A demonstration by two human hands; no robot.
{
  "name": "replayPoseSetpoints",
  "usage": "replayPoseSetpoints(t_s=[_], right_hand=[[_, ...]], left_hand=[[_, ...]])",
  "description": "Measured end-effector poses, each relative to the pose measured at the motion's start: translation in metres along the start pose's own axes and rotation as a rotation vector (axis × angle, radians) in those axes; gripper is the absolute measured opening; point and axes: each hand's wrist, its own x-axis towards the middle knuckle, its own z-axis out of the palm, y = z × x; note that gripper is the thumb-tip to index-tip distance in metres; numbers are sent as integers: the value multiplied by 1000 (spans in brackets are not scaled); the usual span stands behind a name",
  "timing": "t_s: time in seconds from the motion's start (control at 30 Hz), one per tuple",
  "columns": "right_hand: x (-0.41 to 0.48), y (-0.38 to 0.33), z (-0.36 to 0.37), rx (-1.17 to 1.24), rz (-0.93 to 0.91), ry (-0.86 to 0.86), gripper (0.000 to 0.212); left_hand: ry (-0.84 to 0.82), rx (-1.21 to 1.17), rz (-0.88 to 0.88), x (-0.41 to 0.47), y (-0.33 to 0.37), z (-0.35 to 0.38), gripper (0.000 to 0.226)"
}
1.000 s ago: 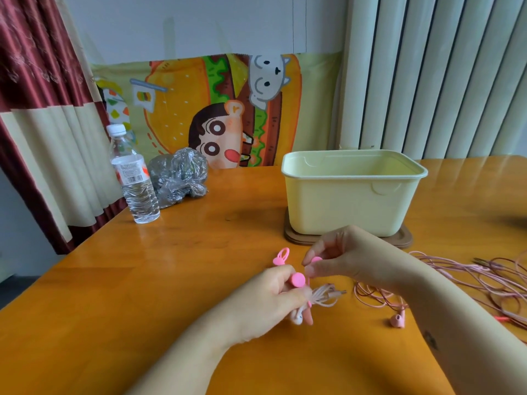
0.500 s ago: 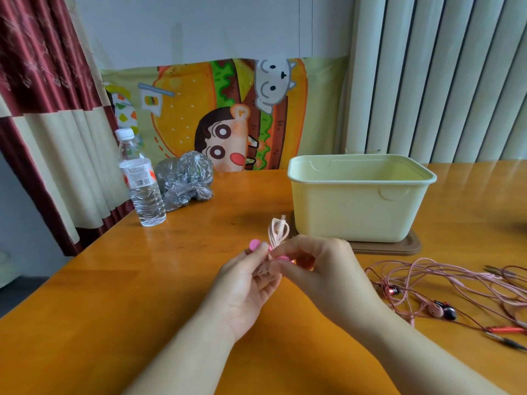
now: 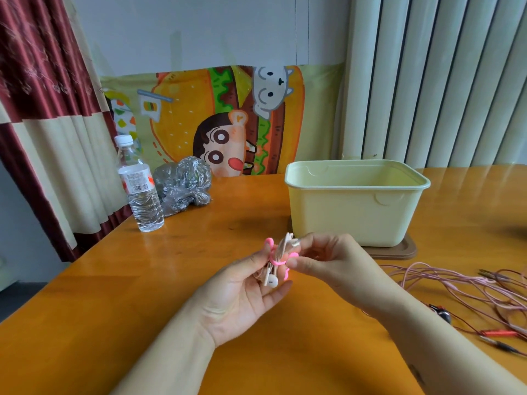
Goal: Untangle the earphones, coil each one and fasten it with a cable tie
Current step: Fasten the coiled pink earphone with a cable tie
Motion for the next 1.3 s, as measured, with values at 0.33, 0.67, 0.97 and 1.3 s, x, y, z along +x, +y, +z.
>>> replayPoseSetpoints(t_s=[0.33, 0.67, 0.97, 1.3], right_hand=[[0, -7, 5, -83, -87, -57, 22], [-3, -8, 4, -45, -67, -120, 19], [-3, -6, -1, -201, -19, -63, 17], [-3, -5, 1, -333, -38, -104, 7]], left_hand=[[-84, -39, -116, -2, 5, -11, 65], [-127, -10, -167, 0, 5, -15, 79], [22, 238, -55, 3, 5, -6, 7], [27, 459, 5, 4, 7, -14, 9]])
